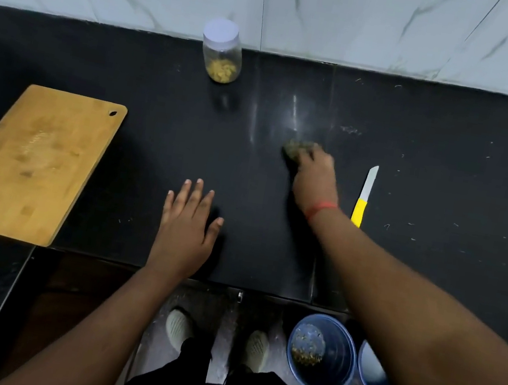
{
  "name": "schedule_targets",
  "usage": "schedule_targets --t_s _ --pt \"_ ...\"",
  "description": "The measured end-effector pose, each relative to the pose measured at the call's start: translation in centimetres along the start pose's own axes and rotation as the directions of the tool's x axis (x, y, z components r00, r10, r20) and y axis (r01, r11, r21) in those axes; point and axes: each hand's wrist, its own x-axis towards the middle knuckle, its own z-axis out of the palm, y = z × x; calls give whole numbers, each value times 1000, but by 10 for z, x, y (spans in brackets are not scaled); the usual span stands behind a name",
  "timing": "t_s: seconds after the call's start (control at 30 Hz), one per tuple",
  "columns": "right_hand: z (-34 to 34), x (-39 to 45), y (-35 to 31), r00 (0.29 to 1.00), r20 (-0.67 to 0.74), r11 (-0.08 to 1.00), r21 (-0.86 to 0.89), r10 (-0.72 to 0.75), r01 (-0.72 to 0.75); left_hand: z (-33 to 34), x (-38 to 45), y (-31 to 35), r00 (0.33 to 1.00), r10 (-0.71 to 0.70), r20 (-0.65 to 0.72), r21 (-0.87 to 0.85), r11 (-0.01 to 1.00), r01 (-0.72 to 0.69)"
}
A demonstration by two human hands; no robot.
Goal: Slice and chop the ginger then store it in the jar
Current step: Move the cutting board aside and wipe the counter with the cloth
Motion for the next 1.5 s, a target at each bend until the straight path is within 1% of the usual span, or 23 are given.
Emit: schedule_targets --t_s 0.1,0.17,0.23,0.3,0.4,0.47,0.5,0.53,0.6,0.7,0.77,0.83,0.87,0.93,1.03,1.1,1.17,1.23,1.3,1.33,1.37,1.43,1.5 --pt "7 -53 -30 969 56 966 115 -241 233 0 -1 0 1000 -17 -1 15 1000 17" --pt "2 -92 -43 909 106 905 195 -404 379 0 -4 -1 1000 -25 0 25 999 25" --pt "-20 -103 -45 868 121 856 280 -481 435 0 -8 -4 999 -32 0 39 999 32" --pt "-39 -79 -31 920 23 868 343 -391 360 1 -12 -6 999 -44 8 44 998 44" --pt "-54 -18 10 991 -130 964 261 -25 59 3 -17 -4 999 -46 20 48 998 45" --pt "-50 8 39 980 -72 972 157 186 -173 3 -20 0 999 -46 25 44 998 45" --pt "-45 14 44 975 -21 969 119 220 -216 3 -21 2 998 -50 26 43 998 49" --pt "-38 13 42 981 26 977 85 193 -195 3 -22 4 998 -54 25 42 998 53" --pt "-26 0 24 1000 25 998 68 -6 4 3 -23 5 998 -64 19 35 997 63" --pt "-12 -59 -14 964 7 947 187 -266 260 3 -28 3 997 -75 10 27 997 75" --pt "-14 -103 -33 925 85 901 274 -370 335 1 -33 -1 997 -75 12 34 997 74" --pt "-25 -121 -36 903 136 880 322 -407 349 -2 -38 -7 997 -73 7 43 996 72" --pt "-32 -121 -32 921 110 888 327 -374 322 -2 -40 -9 997 -73 9 47 996 72" --pt "-44 -111 -18 979 18 938 291 -204 190 -1 -43 -13 997 -80 17 46 996 79" --pt "-47 -111 -2 999 -25 989 144 42 -38 3 -42 -13 997 -69 30 35 997 68" --pt "-39 -132 -9 998 -8 998 14 67 -66 6 -39 -12 999 -35 33 16 999 35" --pt "-32 -162 -27 999 -4 998 -14 54 -54 6 -36 -12 999 3 33 -9 1000 -3" --pt "-26 -194 -52 998 58 998 43 36 -39 6 -34 -15 998 47 35 -25 999 -46" --pt "-26 -218 -69 989 137 990 140 -48 28 5 -34 -19 996 84 35 -32 996 -83" --pt "-29 -221 -70 989 135 983 178 -63 38 4 -33 -19 994 104 36 -37 994 -102" --pt "-33 -219 -66 995 92 981 192 -35 17 3 -33 -21 991 126 40 -39 991 -125" --pt "-39 -207 -51 992 -40 983 146 122 -115 2 -34 -24 984 171 55 -35 985 -169" --pt "-42 -199 -36 950 -127 957 91 286 -276 2 -34 -27 976 209 65 -38 978 -207"
